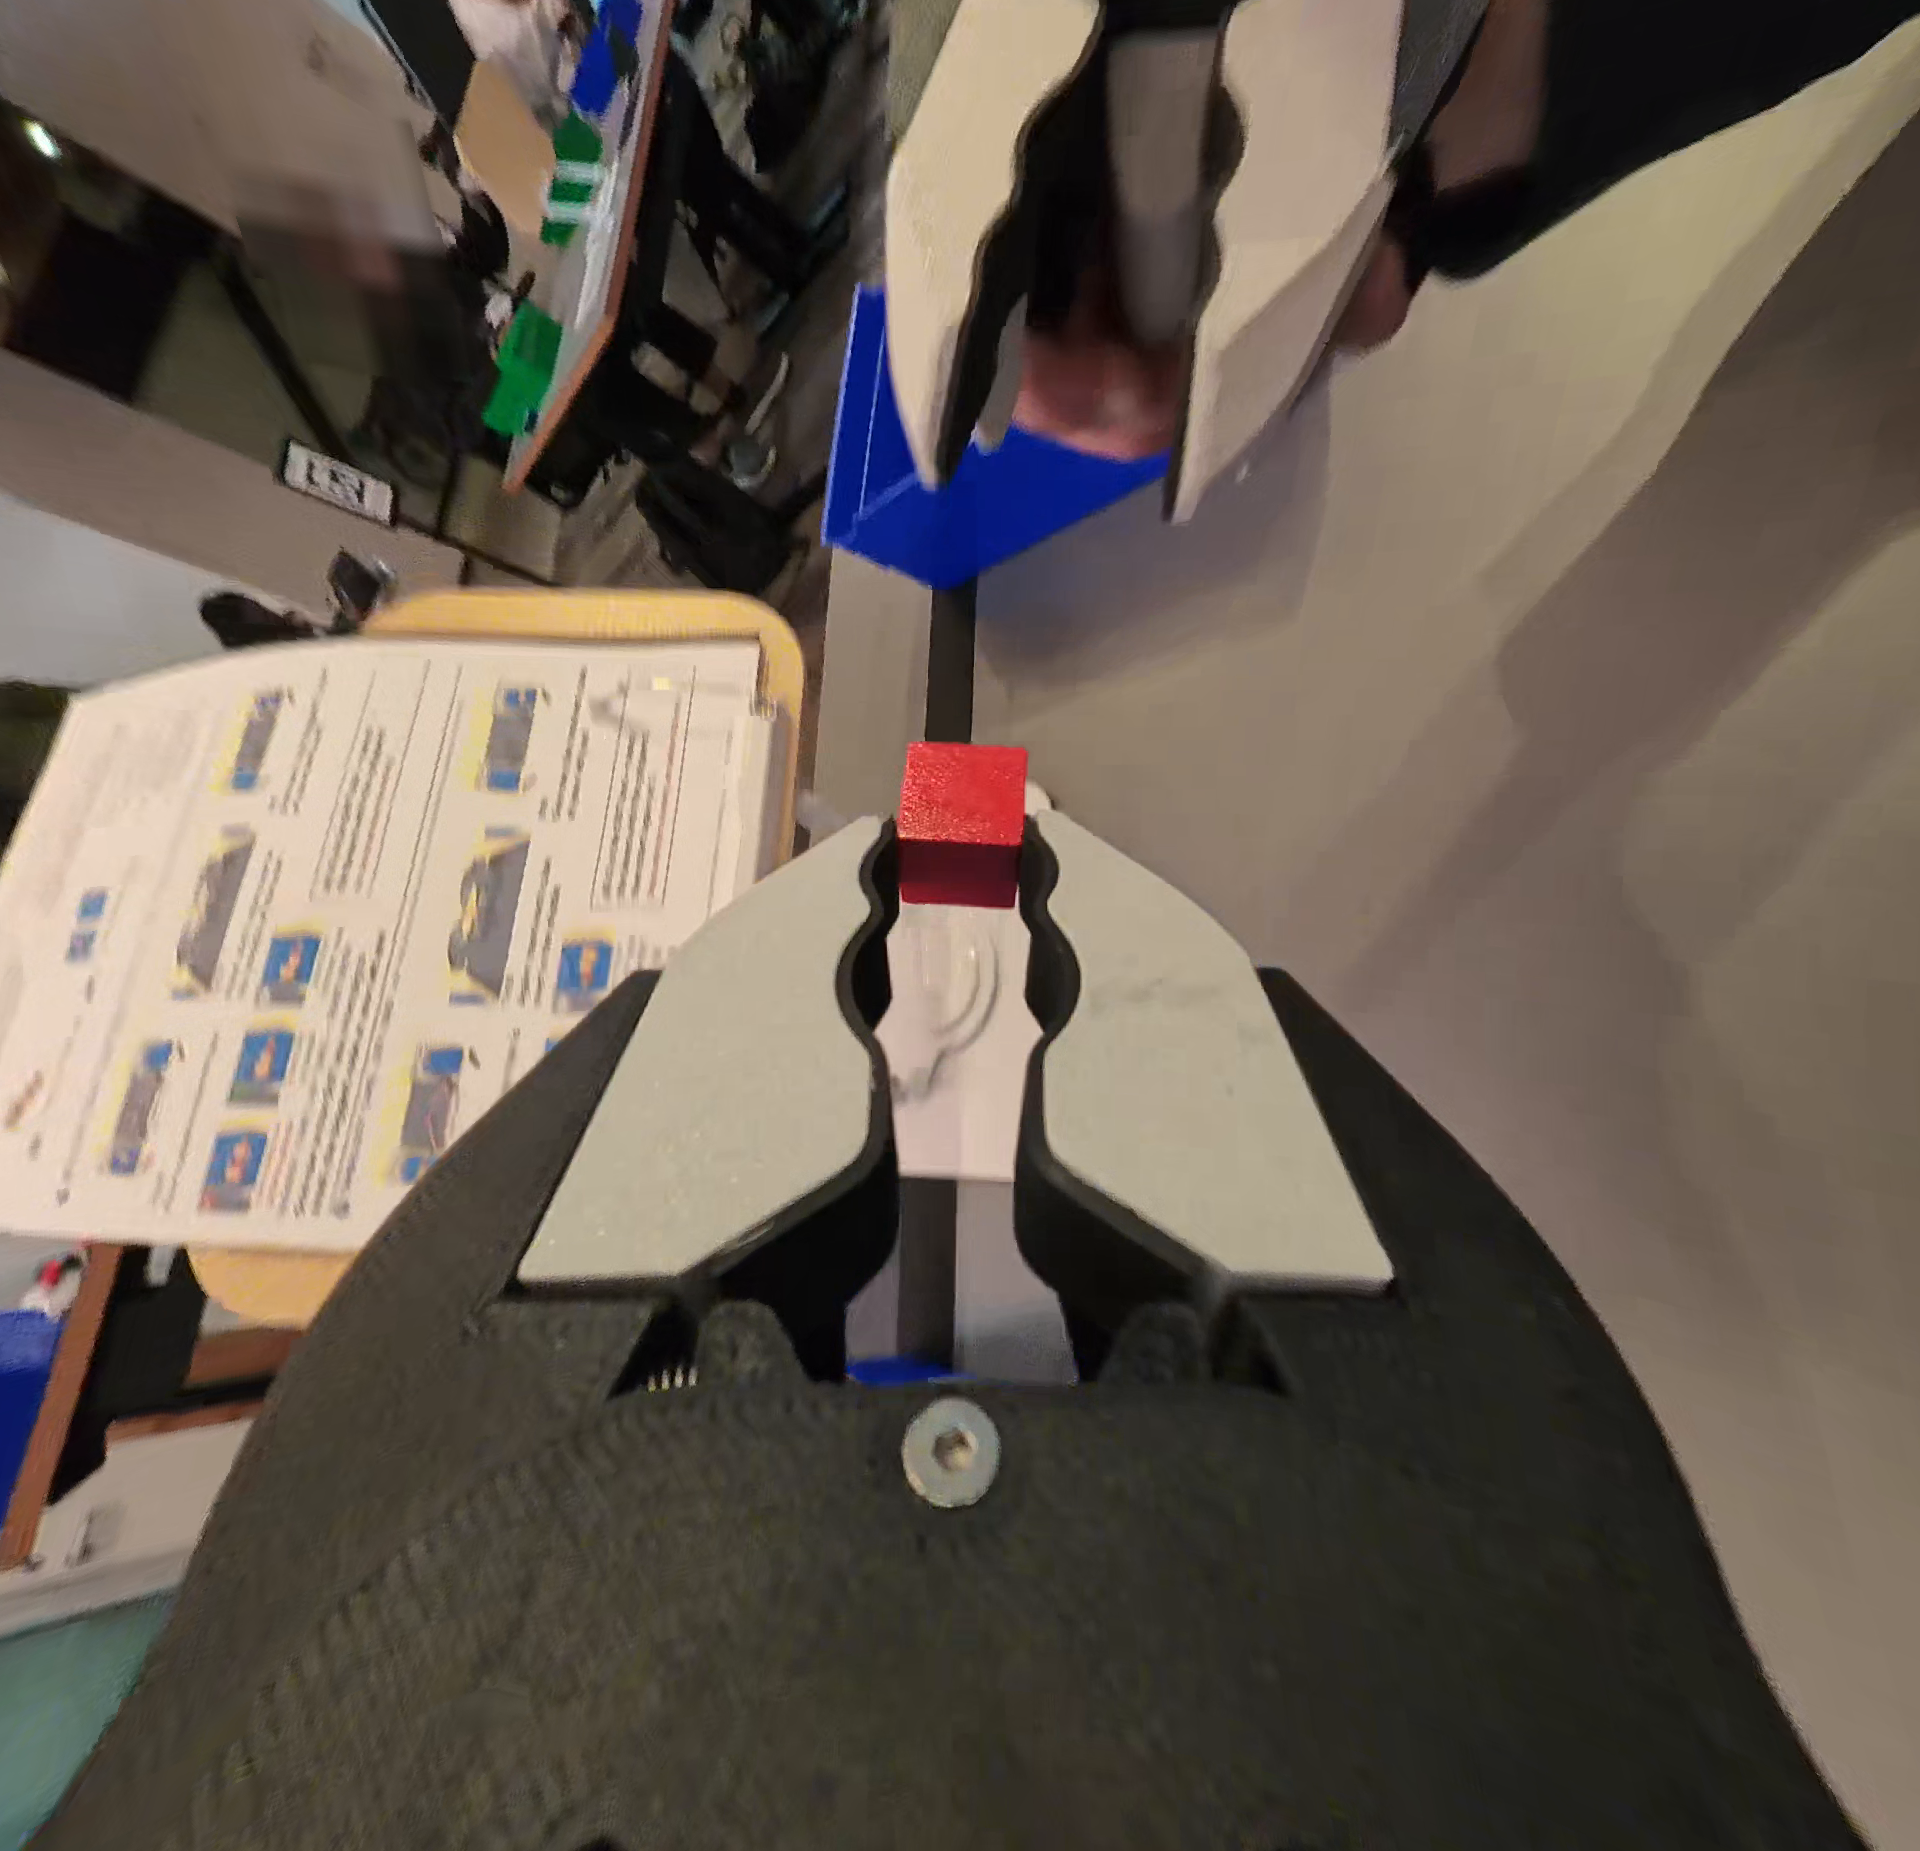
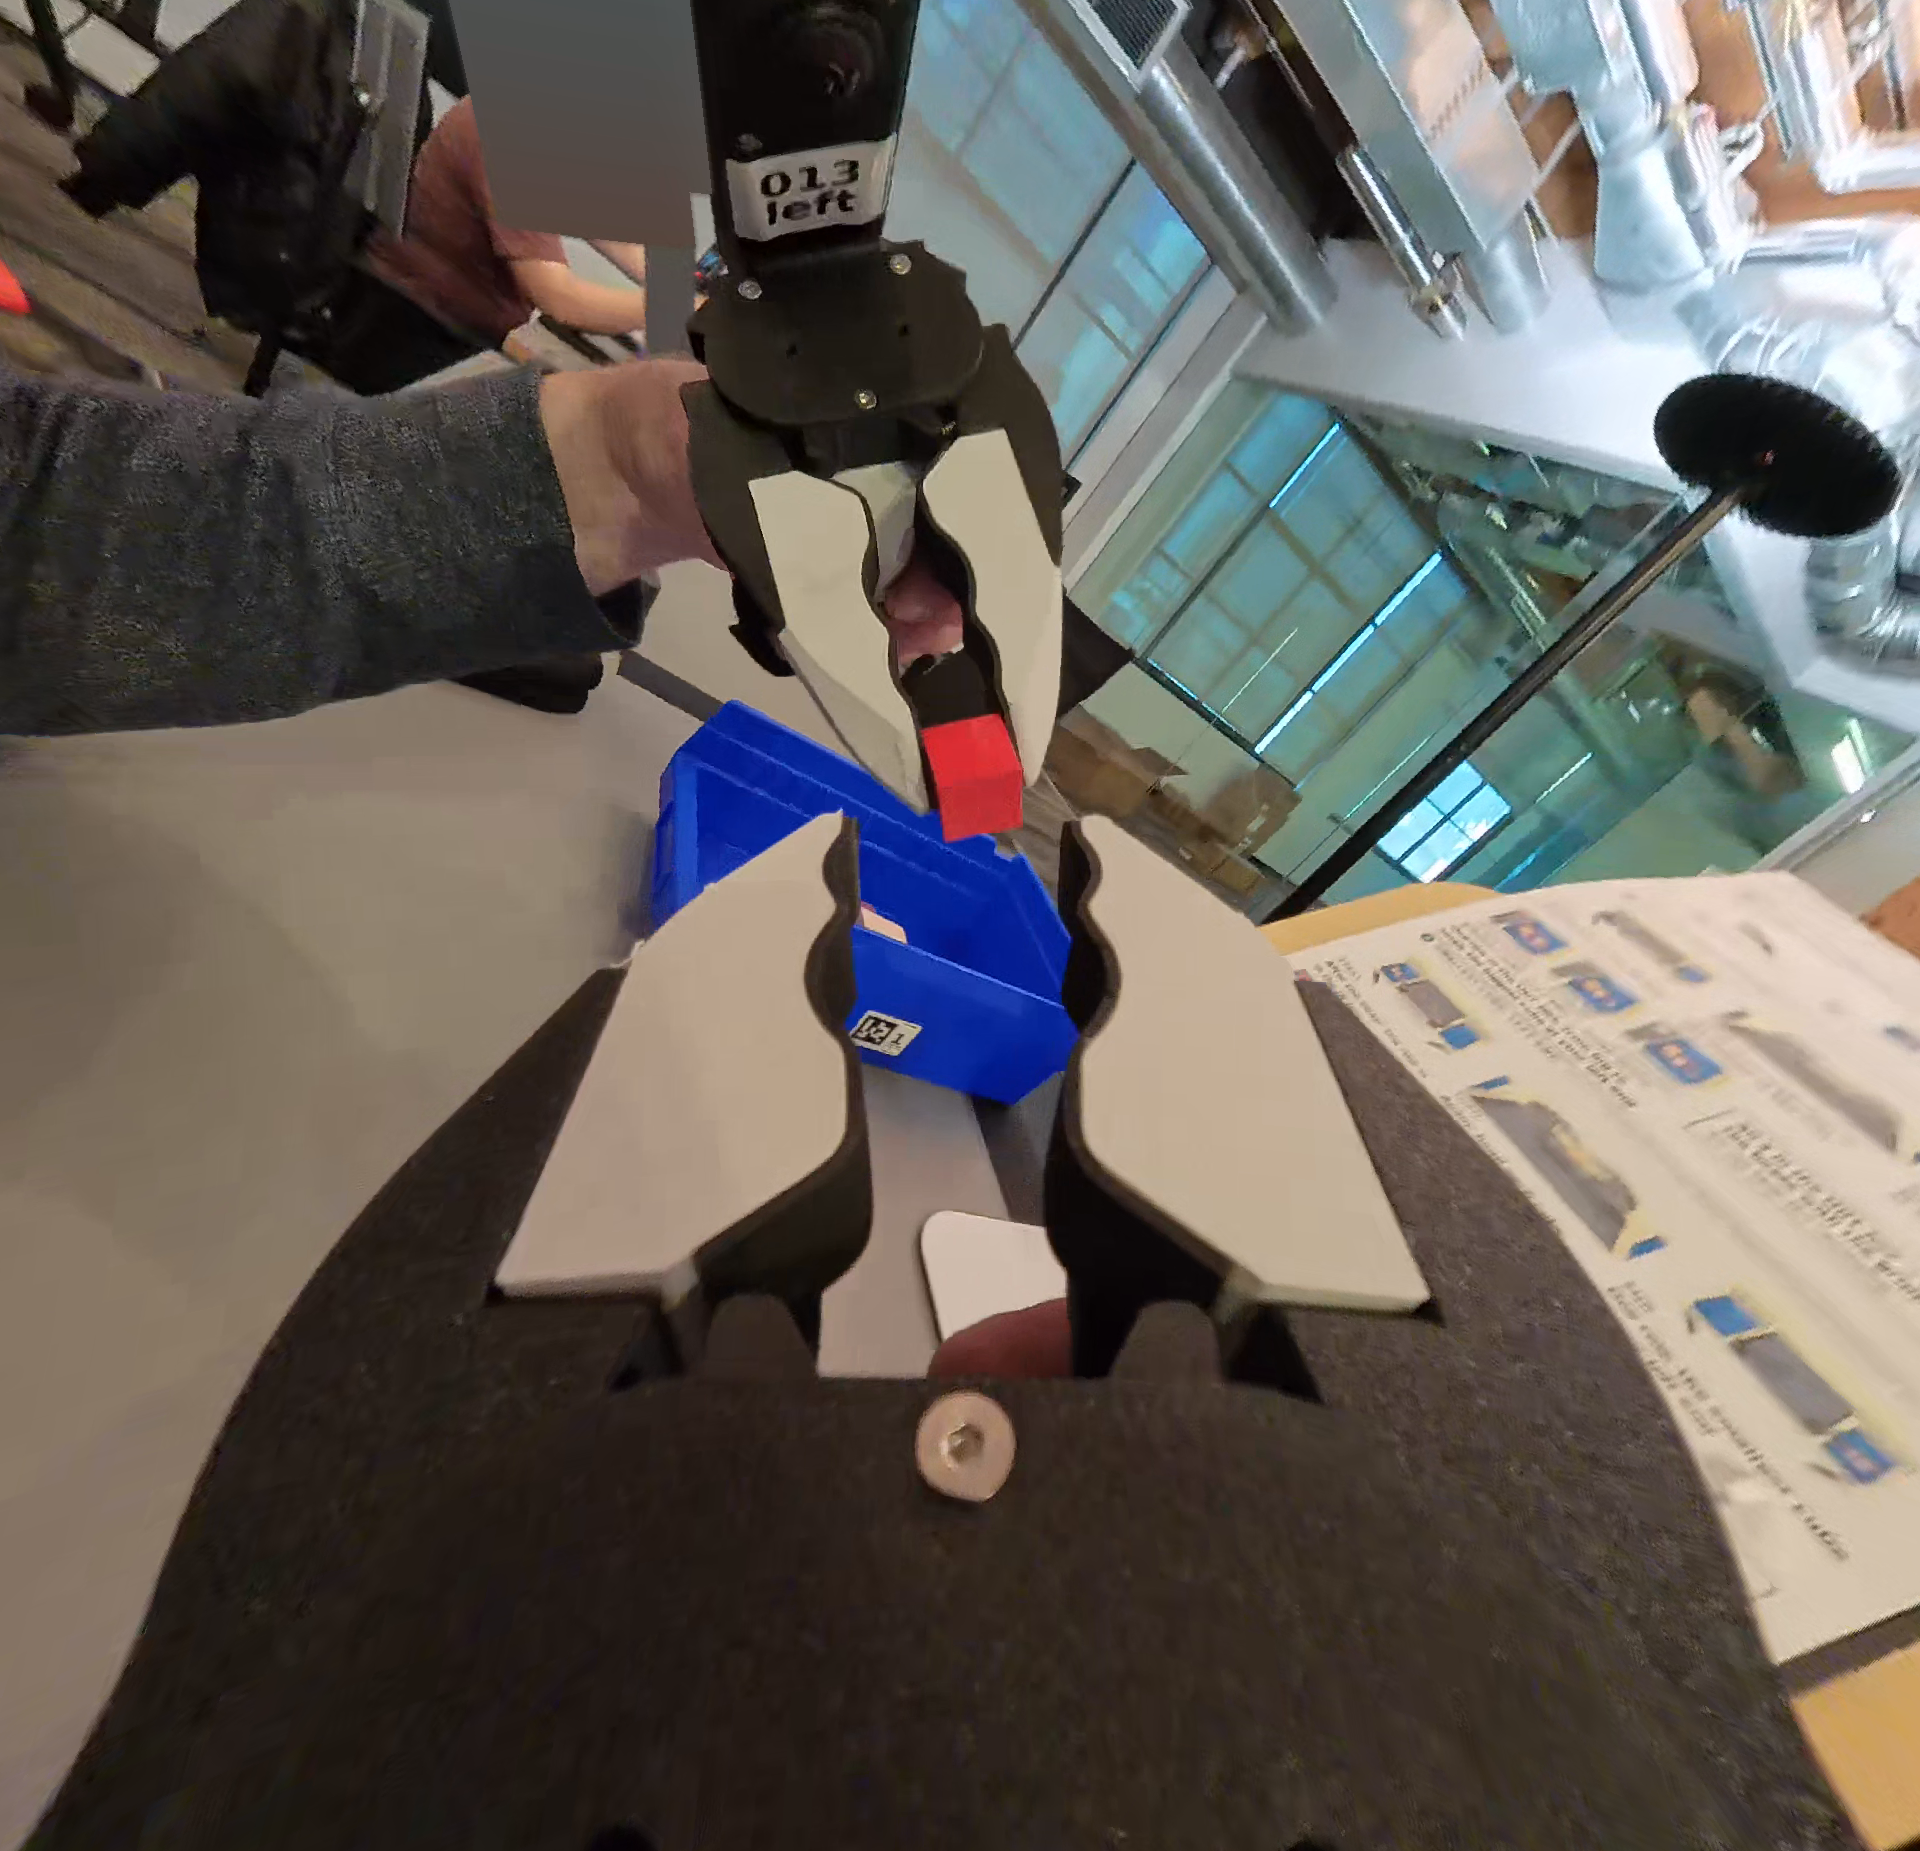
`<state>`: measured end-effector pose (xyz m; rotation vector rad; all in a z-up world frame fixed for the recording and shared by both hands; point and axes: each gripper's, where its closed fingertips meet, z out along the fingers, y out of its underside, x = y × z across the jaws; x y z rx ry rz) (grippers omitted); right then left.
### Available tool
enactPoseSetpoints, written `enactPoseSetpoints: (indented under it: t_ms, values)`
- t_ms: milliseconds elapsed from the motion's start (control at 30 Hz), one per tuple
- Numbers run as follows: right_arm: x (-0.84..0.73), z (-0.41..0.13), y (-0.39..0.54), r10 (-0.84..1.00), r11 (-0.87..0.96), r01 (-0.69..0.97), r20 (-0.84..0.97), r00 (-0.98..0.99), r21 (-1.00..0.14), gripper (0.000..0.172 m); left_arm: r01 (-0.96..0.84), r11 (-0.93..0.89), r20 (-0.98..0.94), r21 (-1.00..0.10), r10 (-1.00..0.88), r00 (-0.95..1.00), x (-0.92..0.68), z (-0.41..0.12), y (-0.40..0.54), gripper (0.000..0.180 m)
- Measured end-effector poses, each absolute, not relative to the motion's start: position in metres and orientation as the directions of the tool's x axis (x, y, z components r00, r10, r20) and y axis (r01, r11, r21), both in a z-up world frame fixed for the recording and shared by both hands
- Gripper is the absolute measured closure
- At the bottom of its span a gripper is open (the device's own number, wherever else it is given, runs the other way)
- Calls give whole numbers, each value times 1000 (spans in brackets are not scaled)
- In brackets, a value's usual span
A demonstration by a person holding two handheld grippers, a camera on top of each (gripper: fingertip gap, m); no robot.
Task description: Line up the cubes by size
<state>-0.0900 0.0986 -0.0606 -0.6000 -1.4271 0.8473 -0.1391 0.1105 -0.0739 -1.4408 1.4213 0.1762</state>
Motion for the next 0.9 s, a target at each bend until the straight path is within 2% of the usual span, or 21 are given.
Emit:
enactPoseSetpoints:
  t_ms: [300,900]
  values:
    - [-85,-66,93,739,655,-127,666,-97,-745,139,-752,351,-723,-558,-651,232,-98,-72,102,160]
    - [-87,-71,86,705,690,-119,700,-111,-714,152,-724,381,-692,-575,-698,182,-84,-80,94,160]
